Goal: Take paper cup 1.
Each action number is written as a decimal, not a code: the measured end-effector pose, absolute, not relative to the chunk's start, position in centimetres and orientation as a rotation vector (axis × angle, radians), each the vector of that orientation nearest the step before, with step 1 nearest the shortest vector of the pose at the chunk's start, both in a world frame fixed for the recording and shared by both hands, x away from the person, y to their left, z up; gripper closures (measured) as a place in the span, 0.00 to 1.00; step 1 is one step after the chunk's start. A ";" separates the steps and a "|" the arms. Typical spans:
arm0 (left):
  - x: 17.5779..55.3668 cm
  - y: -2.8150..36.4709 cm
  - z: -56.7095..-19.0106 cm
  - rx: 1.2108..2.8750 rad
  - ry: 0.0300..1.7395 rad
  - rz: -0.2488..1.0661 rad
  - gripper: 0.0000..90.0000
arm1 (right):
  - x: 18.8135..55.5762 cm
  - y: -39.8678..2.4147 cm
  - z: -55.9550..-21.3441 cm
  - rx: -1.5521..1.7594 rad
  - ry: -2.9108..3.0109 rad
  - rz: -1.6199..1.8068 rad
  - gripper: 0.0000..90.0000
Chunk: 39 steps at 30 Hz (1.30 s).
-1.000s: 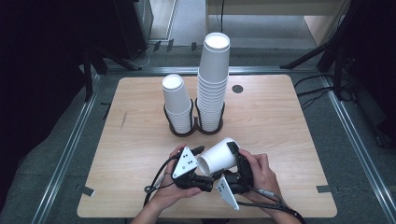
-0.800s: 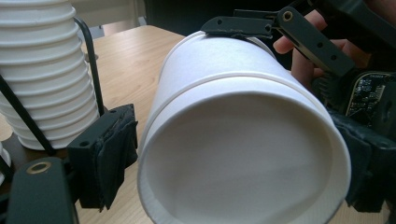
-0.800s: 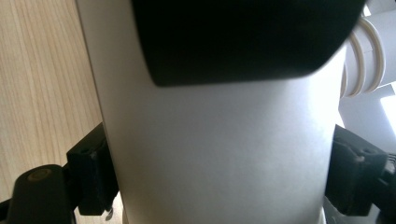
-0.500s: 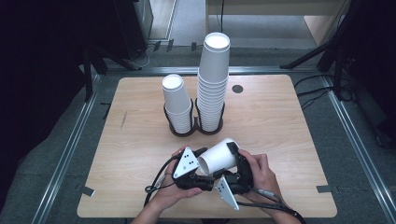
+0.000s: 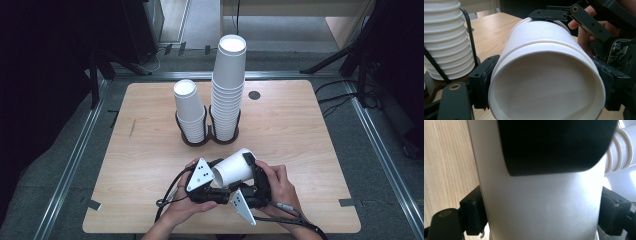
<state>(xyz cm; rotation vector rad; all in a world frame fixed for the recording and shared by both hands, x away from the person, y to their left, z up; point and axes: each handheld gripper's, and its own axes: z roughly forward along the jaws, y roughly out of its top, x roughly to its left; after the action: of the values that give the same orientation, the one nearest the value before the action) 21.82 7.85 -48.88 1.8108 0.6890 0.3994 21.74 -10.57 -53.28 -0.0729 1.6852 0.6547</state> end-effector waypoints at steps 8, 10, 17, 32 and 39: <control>21.9 7.9 -49.0 1.817 0.692 0.394 0.20 | 21.7 -10.5 -53.4 -0.077 1.688 0.650 0.16; 22.0 7.9 -49.0 1.817 0.692 0.383 0.21 | 21.7 -10.6 -53.4 -0.076 1.685 0.652 0.16; 22.0 8.0 -49.0 1.827 0.692 0.381 0.22 | 21.8 -10.6 -53.6 -0.080 1.685 0.670 0.12; 22.6 9.1 -48.9 1.784 0.750 0.379 0.25 | 21.5 -10.5 -53.5 -0.045 1.689 0.731 0.00; 22.8 9.5 -48.9 1.772 0.765 0.400 0.25 | 21.3 -10.5 -53.1 -0.026 1.689 0.764 0.00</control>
<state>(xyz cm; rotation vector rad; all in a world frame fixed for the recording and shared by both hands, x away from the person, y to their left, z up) 22.75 9.47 -48.89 1.7723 0.7648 0.4003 21.32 -10.50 -53.06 -0.0263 1.6891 0.7640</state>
